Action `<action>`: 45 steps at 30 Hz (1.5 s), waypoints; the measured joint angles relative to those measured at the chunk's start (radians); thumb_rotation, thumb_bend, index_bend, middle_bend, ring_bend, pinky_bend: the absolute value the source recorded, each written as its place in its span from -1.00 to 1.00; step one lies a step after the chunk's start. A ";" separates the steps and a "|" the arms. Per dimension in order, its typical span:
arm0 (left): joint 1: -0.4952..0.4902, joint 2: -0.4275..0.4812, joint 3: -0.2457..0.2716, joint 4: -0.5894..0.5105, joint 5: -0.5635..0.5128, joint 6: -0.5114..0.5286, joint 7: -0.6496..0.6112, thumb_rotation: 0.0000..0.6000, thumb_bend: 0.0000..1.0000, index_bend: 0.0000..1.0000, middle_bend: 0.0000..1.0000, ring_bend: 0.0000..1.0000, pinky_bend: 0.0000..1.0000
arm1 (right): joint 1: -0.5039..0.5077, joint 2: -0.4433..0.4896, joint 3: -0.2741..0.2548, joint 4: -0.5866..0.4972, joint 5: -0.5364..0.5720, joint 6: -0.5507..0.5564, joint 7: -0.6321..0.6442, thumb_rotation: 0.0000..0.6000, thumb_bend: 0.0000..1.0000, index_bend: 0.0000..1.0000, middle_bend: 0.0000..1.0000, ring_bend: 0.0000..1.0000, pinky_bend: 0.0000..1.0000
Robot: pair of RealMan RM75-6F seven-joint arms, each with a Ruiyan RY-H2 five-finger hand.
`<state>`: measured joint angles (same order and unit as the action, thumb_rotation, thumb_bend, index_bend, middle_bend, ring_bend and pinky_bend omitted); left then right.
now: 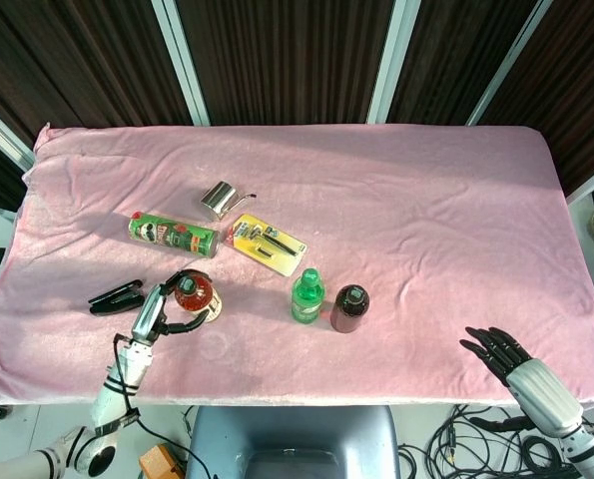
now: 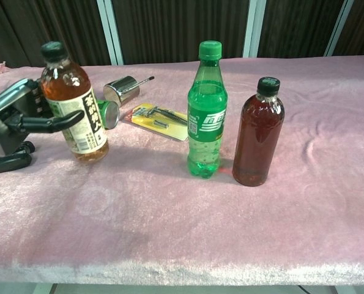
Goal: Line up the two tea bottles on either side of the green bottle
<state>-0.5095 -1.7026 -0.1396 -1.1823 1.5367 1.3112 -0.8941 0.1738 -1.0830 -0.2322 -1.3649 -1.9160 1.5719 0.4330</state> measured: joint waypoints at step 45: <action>-0.178 -0.248 -0.011 0.224 -0.043 -0.181 0.070 1.00 0.09 0.40 0.27 -0.10 -0.16 | 0.006 0.008 -0.006 -0.010 0.004 -0.042 0.004 1.00 -0.65 -1.00 -1.00 -1.00 -0.76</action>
<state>-0.6875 -1.9509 -0.1510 -0.9584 1.4935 1.1302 -0.8239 0.1797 -1.0755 -0.2383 -1.3749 -1.9120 1.5302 0.4375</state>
